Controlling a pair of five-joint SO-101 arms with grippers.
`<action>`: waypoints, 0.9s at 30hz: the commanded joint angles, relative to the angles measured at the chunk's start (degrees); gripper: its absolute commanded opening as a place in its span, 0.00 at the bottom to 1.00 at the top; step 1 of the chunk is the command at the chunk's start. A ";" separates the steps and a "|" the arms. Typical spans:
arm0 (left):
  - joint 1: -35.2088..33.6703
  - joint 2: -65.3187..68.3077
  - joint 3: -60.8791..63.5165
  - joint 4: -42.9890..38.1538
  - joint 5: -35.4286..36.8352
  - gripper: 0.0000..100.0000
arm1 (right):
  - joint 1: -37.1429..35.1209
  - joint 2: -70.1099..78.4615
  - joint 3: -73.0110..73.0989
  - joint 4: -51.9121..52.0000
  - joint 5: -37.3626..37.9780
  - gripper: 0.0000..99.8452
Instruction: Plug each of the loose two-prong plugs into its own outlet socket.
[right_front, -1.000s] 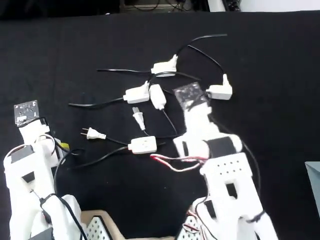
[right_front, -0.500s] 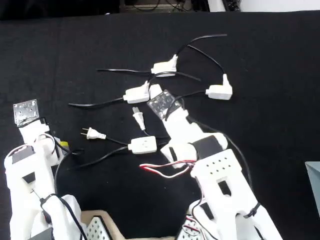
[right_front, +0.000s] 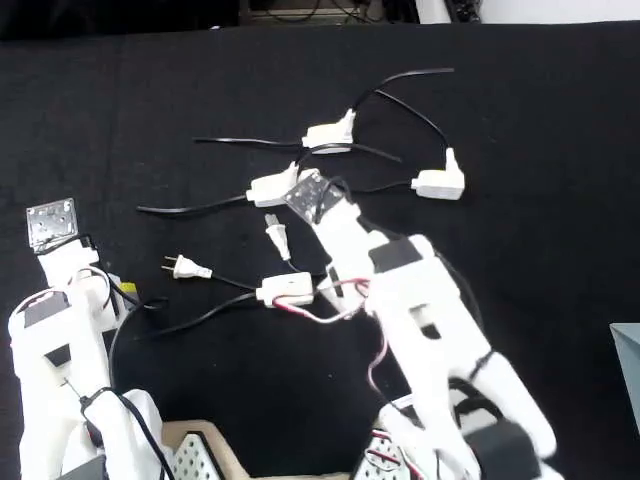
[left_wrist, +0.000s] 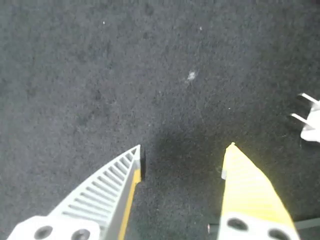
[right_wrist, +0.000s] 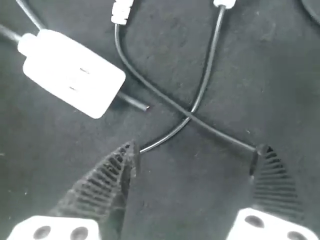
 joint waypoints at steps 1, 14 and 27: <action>0.75 -0.44 -0.48 -0.97 0.09 0.26 | 0.97 4.09 -3.12 -0.79 0.53 0.35; 0.75 -0.44 -0.40 -0.97 0.09 0.26 | 1.05 13.41 -7.78 -3.69 6.59 0.36; 0.75 -0.44 -0.40 -0.97 0.09 0.26 | 4.40 25.71 -9.36 -10.46 7.03 0.31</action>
